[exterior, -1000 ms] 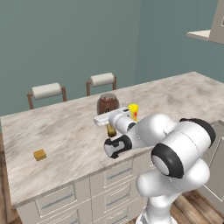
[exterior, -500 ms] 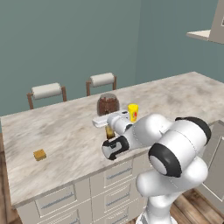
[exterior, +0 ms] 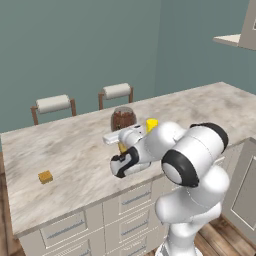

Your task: Open the cabinet directly in front. Then move the beer and the cup to the dining counter with the jar on it.

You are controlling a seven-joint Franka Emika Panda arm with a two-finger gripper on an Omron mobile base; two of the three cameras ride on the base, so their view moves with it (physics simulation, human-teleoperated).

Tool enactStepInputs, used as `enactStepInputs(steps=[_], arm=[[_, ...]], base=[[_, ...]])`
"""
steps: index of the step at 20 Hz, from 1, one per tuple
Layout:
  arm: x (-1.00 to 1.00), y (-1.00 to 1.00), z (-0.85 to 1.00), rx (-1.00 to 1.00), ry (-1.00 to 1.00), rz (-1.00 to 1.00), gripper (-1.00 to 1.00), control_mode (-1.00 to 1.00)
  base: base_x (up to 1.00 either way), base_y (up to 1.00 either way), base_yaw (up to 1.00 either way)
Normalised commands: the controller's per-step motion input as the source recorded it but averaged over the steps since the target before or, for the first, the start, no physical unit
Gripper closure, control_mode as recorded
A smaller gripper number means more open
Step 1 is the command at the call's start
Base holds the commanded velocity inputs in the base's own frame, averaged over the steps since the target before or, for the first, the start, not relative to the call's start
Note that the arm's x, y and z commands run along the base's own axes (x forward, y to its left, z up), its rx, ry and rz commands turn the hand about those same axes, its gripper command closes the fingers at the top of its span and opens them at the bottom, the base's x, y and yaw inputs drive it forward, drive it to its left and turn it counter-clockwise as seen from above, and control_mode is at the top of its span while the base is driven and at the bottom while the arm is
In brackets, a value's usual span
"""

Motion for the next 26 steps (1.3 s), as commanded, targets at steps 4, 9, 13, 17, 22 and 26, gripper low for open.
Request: enactStepInputs(steps=[4,9,13,17,22,26], arm=[[0.0,0.03,-0.06,0.01,-0.01,0.0,1.0,-1.0],[-0.18,-0.03,-0.18,0.0,0.04,0.0,1.0,-1.0],[-0.23,-0.26,-0.84,0.13,-0.06,0.0,1.0,-1.0],[-0.13,-0.31,-0.98,0.15,-0.05,0.0,1.0,-1.0],[0.12,-0.04,-0.57,0.03,-0.12,0.0,1.0,-1.0],[0.26,0.0,-0.26,0.02,-0.34,0.0,1.0,-1.0]], base=[[0.0,0.0,0.0],[0.0,0.0,0.0],[0.0,0.0,0.0],[0.0,0.0,0.0],[0.0,0.0,0.0],[0.0,0.0,0.0]])
